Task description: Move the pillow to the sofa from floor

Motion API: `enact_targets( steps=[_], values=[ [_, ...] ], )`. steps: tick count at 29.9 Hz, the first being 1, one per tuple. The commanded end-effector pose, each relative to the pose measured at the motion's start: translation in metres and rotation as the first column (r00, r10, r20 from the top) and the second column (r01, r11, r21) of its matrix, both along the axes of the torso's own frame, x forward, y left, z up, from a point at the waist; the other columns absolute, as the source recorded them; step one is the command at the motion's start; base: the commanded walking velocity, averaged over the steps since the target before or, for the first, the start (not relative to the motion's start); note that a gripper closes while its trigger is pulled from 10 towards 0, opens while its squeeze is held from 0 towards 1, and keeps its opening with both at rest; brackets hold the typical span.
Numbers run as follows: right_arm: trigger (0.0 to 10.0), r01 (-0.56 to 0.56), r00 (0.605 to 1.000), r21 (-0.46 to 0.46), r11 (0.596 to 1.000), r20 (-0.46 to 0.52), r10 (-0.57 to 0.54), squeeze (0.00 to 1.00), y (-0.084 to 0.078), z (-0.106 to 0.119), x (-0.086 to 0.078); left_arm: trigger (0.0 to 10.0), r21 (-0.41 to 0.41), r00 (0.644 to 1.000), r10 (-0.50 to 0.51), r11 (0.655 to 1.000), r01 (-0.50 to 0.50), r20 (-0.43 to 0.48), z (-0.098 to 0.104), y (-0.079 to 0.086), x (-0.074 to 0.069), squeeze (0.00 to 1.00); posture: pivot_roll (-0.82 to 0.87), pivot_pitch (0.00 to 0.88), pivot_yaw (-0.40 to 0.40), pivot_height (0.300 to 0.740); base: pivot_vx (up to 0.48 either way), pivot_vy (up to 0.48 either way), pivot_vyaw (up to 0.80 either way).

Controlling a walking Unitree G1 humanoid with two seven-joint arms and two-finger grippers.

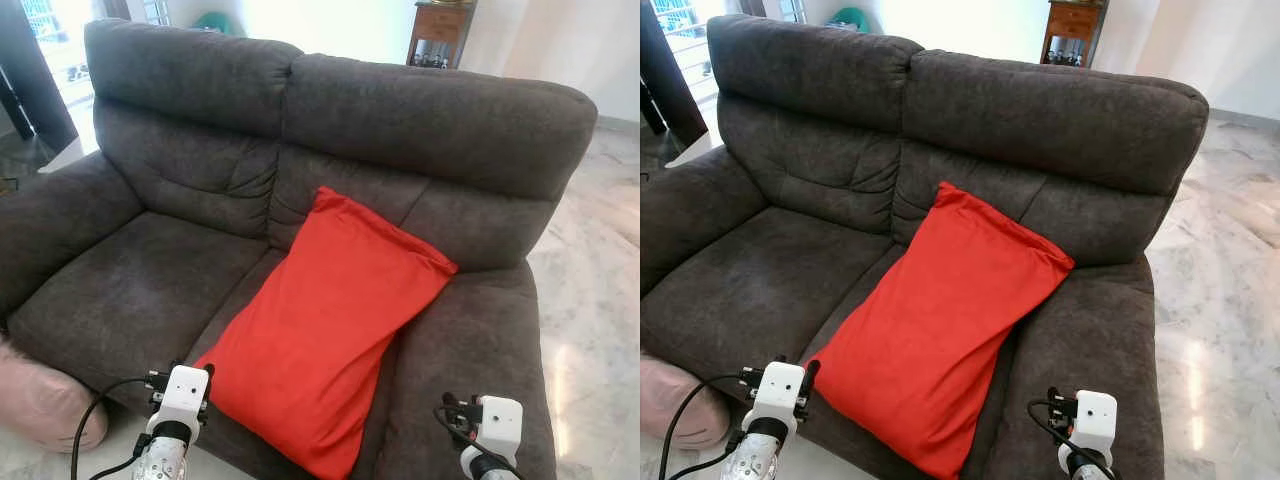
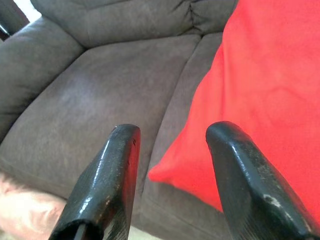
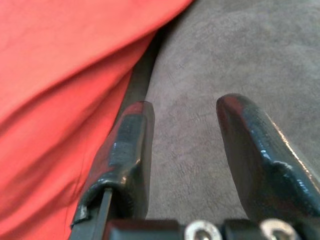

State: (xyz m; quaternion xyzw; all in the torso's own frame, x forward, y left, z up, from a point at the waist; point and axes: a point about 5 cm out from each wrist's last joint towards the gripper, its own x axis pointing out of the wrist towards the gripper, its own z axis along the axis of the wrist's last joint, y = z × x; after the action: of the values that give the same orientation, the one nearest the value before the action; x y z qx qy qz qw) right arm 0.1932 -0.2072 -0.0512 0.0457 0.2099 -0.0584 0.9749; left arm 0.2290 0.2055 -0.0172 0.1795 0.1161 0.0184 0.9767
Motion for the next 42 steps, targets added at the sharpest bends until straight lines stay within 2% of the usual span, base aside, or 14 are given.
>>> enact_targets(
  steps=[1, 8, 15, 19, 27, 34, 42],
  values=[
    [10.0, 0.005, 1.0, 0.001, 1.0, -0.014, -0.005, 0.0, 0.0, 0.0, 0.004, 10.0, 0.009, 1.0, 0.018, 1.0, -0.018, -0.009, -0.001, 0.005, 0.001, 0.0, 0.07, 0.0, -0.044, 0.74, 0.0, 0.0, 0.0],
    [10.0, 0.007, 0.999, 0.007, 1.0, -0.031, -0.007, 0.0, 0.004, -0.001, 0.006, 10.0, 0.011, 0.999, 0.026, 1.0, -0.026, -0.038, -0.005, 0.009, -0.002, 0.0, 0.07, 0.0, -0.042, 0.74, 0.0, 0.0, 0.0],
    [10.0, 0.013, 0.998, 0.009, 1.0, -0.057, -0.013, 0.0, 0.001, -0.003, 0.006, 10.0, 0.013, 0.998, 0.028, 1.0, -0.028, -0.05, -0.006, 0.01, -0.003, 0.0, 0.07, 0.0, -0.041, 0.74, -0.251, 0.0, 0.0],
    [10.0, 0.032, 0.997, 0.009, 0.999, -0.066, -0.031, 0.0, -0.015, -0.005, -0.008, 10.0, 0.014, 0.998, 0.029, 0.999, -0.029, -0.055, -0.007, 0.011, -0.003, 0.0, 0.07, 0.0, -0.041, 0.74, -0.249, 0.0, 0.0],
    [10.0, 0.04, 0.997, 0.009, 0.999, -0.07, -0.039, 0.0, -0.023, -0.006, -0.013, 10.0, 0.017, 0.998, 0.032, 0.999, -0.031, -0.063, -0.008, 0.013, -0.004, 0.0, 0.07, 0.0, -0.04, 0.74, -0.248, 0.0, 0.0],
    [10.0, 0.038, 0.996, 0.01, 0.999, -0.08, -0.037, 0.0, -0.021, -0.003, -0.001, 10.0, 0.018, 0.997, 0.031, 0.999, -0.03, -0.064, -0.007, 0.013, -0.002, 0.0, 0.07, 0.0, -0.039, 0.74, -0.244, 0.0, 0.0],
    [10.0, 0.039, 0.995, 0.007, 0.999, -0.089, -0.038, 0.0, -0.018, -0.002, 0.003, 10.0, 0.013, 0.998, 0.022, 1.0, -0.022, -0.06, -0.007, 0.01, 0.0, 0.0, 0.08, 0.0, -0.041, 0.74, -0.03, 0.0, 0.0]
  ],
)
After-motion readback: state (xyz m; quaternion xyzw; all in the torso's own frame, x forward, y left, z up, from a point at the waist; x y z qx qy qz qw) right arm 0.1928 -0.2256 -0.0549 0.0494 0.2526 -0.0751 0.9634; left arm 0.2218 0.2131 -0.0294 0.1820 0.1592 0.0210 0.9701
